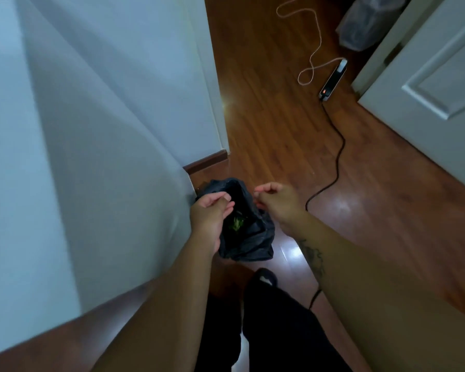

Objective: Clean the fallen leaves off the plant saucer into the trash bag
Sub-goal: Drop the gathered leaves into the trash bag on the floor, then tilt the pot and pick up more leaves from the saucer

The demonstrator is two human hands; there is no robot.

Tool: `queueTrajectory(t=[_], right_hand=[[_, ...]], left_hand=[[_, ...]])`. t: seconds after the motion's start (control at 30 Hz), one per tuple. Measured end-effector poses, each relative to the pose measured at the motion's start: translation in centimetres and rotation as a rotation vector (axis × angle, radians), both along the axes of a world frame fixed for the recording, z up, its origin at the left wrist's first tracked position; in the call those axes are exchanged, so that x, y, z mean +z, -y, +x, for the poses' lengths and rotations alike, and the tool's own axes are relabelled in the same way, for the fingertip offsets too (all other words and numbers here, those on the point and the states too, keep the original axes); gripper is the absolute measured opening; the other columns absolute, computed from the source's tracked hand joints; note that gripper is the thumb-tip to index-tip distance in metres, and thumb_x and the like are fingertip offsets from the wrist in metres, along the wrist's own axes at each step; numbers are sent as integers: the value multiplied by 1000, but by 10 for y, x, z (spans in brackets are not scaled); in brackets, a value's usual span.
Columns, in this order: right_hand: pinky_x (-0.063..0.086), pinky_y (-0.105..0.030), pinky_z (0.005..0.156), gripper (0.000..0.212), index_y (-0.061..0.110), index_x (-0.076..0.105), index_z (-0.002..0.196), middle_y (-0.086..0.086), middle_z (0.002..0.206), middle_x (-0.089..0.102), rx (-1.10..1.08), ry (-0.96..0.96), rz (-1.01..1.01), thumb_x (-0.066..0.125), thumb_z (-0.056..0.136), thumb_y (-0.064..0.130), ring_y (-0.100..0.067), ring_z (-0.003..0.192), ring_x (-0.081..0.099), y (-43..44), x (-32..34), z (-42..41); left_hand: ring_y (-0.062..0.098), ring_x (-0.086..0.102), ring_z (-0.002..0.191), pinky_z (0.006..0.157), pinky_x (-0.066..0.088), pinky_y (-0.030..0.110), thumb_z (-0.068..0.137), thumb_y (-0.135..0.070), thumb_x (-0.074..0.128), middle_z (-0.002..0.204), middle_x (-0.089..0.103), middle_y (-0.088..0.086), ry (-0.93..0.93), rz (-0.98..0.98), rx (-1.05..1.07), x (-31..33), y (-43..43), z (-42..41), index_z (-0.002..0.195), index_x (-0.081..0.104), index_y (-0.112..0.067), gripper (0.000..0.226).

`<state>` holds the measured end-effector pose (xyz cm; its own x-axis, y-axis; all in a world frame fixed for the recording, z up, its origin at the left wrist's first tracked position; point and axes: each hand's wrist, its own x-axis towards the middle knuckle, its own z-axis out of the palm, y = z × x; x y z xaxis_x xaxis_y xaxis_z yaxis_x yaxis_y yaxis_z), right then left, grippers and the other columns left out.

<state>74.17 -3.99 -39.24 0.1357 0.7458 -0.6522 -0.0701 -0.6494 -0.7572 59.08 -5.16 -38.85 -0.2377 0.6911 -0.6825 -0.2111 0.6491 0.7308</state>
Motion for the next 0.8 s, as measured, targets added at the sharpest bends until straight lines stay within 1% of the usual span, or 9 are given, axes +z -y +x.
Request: queueTrajectory(t=[0.13, 0.23, 0.33, 0.4, 0.5, 0.57, 0.67, 0.73, 0.8], right_hand=[[55, -31, 77, 15, 10, 67, 80, -9, 75, 65, -50, -85, 71, 60, 89, 0, -18, 70, 61, -17, 93, 8], [56, -27, 72, 13, 8, 68, 82, -12, 77, 67, -56, -90, 155, 61, 88, 0, -20, 70, 63, -35, 160, 13], [55, -22, 64, 10, 6, 68, 84, -13, 79, 67, -45, -97, 227, 62, 88, -1, -18, 68, 64, -52, 216, 14], [56, -23, 65, 7, 4, 68, 87, -13, 81, 68, -38, -107, 279, 63, 87, 0, -19, 70, 64, -63, 248, 12], [57, -29, 76, 10, 5, 70, 96, -13, 88, 71, 11, -115, 323, 65, 88, 4, -20, 79, 68, -74, 284, 2], [57, -30, 79, 15, 3, 69, 102, -14, 92, 71, 34, -121, 347, 65, 88, 5, -21, 82, 68, -82, 300, -8], [58, -27, 79, 18, 0, 68, 105, -13, 93, 71, 96, -152, 376, 64, 88, 5, -21, 83, 69, -88, 322, -43], [58, -25, 76, 15, 1, 67, 103, -14, 93, 70, 139, -172, 384, 63, 89, 5, -21, 82, 68, -90, 333, -70], [57, -25, 76, 14, 1, 67, 101, -16, 94, 69, 182, -203, 385, 64, 88, 4, -21, 82, 67, -89, 340, -99]], left_hand=[[21, 73, 85, 82, 58, 27, 91, -2, 66, 93, 71, 13, 57, 97, 12, 85, -13, 8, 92, 69, -6, 5], [22, 72, 82, 82, 59, 28, 91, -4, 66, 92, 71, 15, 88, 212, 14, 149, -28, 12, 91, 69, -6, 3], [26, 72, 86, 88, 59, 32, 92, -6, 66, 93, 71, 16, 89, 306, 20, 206, -43, 10, 92, 68, -5, 2], [27, 72, 90, 86, 59, 29, 91, -6, 67, 94, 71, 16, 86, 367, 29, 239, -51, 5, 94, 69, -4, 4], [25, 74, 88, 82, 60, 25, 91, -6, 68, 98, 72, 18, 90, 429, 66, 279, -55, -11, 100, 69, -1, 10], [24, 75, 90, 86, 60, 27, 91, -9, 69, 103, 72, 17, 61, 435, 68, 297, -59, -22, 104, 69, -2, 15], [27, 74, 94, 94, 57, 35, 90, -12, 71, 104, 73, 16, 28, 474, 118, 318, -54, -58, 102, 70, -6, 14], [27, 74, 92, 93, 57, 35, 89, -10, 71, 101, 73, 16, 18, 496, 165, 327, -47, -86, 98, 71, -5, 11], [25, 74, 87, 91, 58, 34, 89, -9, 72, 98, 72, 16, 11, 514, 218, 332, -37, -116, 98, 71, -2, 12]])
